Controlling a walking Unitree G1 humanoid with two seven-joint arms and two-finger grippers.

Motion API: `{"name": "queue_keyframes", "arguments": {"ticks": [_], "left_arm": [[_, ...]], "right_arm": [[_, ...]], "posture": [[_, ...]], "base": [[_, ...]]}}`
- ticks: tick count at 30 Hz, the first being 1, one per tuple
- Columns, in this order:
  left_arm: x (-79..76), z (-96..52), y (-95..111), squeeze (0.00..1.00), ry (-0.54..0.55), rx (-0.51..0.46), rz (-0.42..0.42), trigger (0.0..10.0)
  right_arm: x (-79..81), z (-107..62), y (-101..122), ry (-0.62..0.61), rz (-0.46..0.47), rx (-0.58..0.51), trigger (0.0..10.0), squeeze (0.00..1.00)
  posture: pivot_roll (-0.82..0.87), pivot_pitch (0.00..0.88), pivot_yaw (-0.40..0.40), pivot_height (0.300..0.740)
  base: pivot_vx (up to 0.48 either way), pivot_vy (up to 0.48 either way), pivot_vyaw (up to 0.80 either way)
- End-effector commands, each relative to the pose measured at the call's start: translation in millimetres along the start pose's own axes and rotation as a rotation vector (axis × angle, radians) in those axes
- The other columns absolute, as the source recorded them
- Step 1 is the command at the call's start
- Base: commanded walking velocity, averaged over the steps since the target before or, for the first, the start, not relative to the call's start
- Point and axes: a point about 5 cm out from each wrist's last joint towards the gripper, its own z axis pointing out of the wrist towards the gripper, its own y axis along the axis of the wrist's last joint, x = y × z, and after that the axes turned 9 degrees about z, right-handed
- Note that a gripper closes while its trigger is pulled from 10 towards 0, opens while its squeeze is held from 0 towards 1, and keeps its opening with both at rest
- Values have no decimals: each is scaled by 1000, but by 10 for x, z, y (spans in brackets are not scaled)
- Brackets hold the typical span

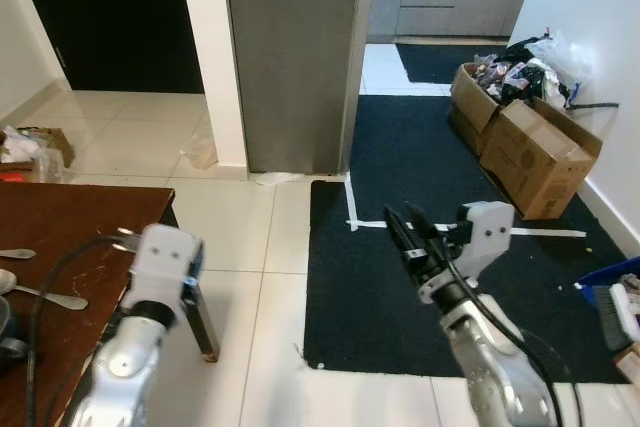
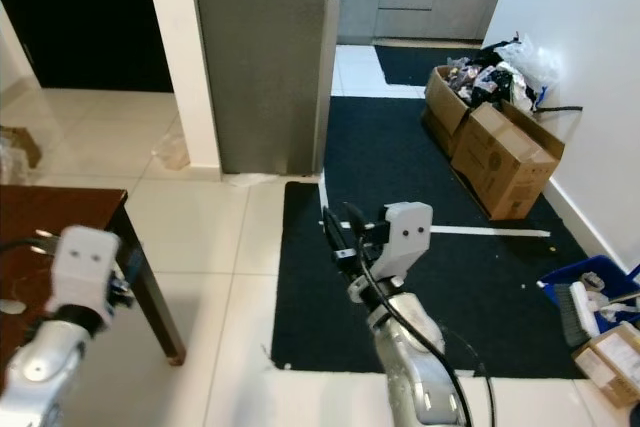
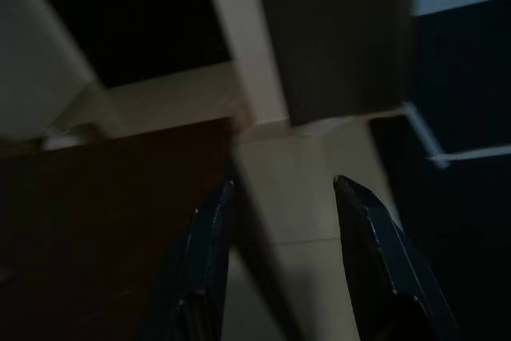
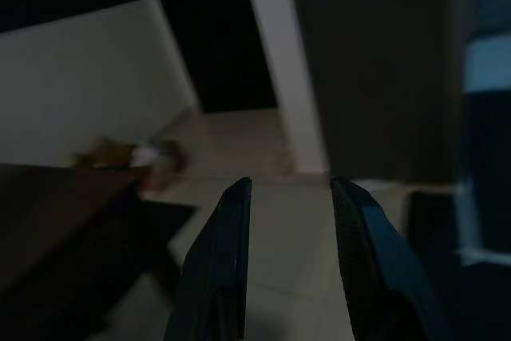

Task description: Setting the table

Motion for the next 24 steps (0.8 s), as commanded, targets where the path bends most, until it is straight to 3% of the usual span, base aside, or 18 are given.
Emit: {"name": "queue_keyframes", "arguments": {"ticks": [1,2,4,6,7,8,9,10,14,20,24], "left_arm": [[-7,-27,-26,0,2,20,-10,10000],[-18,-21,-4,0,-1,12,-7,10000],[-18,-21,-4,0,-1,12,-7,10000],[-39,-18,33,0,-6,5,-7,10000],[-47,-15,56,0,-7,3,-8,10000],[-47,-15,56,0,-7,3,-8,10000],[-52,-11,75,0,-8,0,-11,10000],[-52,-11,75,0,-8,0,-11,10000],[-62,12,153,0,-10,-14,-21,10000],[-82,22,195,0,-21,-19,-22,10000],[-89,26,199,0,-25,-18,-22,10000]], "right_arm": [[-29,-16,19,-19,26,-4,10000,0],[-53,-10,57,-41,82,-28,10000,0],[-53,-10,57,-41,82,-28,10000,0],[-76,-1,209,-39,281,-112,10000,0],[-27,-7,324,32,409,-163,10000,0],[-27,-7,324,32,409,-163,10000,0],[33,-20,414,107,498,-198,10000,0],[33,-20,414,107,498,-198,10000,0],[298,-126,663,395,727,-285,10000,0],[401,-169,754,490,774,-302,10000,0],[368,-178,738,478,765,-275,10000,0]], "posture": [[59,59,82,740],[58,57,82,740],[58,57,82,740],[58,57,82,740],[58,57,82,740],[58,57,82,740],[58,57,82,740],[58,57,82,740],[60,65,83,740],[58,69,86,740],[58,69,87,740]], "base": [[0,0,800],[0,0,800],[0,0,800],[0,0,800],[0,0,800],[0,0,800],[0,0,800],[0,0,800],[0,0,800],[0,0,800],[0,0,800]]}}
